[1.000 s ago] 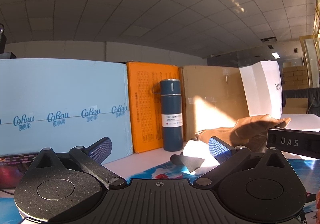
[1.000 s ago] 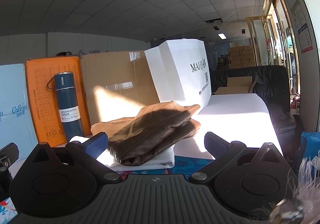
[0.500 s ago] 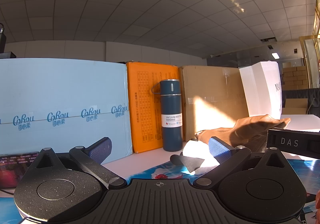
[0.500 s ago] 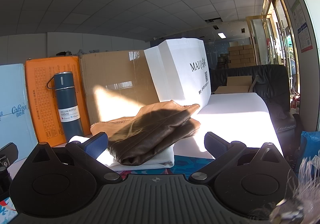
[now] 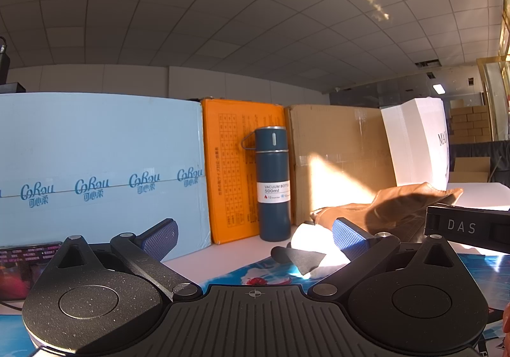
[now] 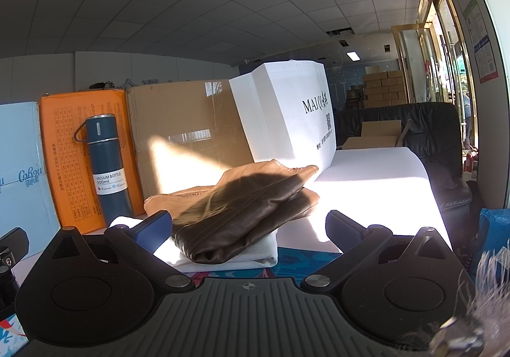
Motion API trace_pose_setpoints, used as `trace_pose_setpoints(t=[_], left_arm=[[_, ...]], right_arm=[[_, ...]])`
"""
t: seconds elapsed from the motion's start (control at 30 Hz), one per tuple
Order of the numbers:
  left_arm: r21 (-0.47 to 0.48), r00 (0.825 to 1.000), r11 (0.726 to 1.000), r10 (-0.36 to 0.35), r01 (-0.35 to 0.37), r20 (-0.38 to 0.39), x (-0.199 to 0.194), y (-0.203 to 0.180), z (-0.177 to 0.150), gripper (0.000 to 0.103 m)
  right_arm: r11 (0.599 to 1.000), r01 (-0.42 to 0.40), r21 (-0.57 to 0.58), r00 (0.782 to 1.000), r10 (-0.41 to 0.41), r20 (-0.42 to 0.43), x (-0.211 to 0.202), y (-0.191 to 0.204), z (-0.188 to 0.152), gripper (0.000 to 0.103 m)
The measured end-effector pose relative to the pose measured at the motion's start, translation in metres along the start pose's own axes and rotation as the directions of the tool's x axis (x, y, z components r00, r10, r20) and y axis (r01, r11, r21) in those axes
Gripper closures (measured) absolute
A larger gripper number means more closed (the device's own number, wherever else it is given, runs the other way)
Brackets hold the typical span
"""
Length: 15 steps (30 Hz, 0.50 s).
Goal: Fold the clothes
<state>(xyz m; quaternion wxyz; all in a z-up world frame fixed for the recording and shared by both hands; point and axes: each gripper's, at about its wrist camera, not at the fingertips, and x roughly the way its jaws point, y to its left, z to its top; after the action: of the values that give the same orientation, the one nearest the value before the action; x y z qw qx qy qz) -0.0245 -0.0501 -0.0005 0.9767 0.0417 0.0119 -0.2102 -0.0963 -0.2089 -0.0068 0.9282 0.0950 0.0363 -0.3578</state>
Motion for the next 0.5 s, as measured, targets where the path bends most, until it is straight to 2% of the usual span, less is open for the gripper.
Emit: trace_pose_setpoints(t=[0.5], left_arm=[[0.000,1.000,1.000,-0.003,0.003,-0.001,0.0002,-0.0001,-0.0001,0.000]], right_arm=[[1.000,0.000,0.000,1.000,0.000,0.000,-0.0001,0.0001,0.0001,0.000]])
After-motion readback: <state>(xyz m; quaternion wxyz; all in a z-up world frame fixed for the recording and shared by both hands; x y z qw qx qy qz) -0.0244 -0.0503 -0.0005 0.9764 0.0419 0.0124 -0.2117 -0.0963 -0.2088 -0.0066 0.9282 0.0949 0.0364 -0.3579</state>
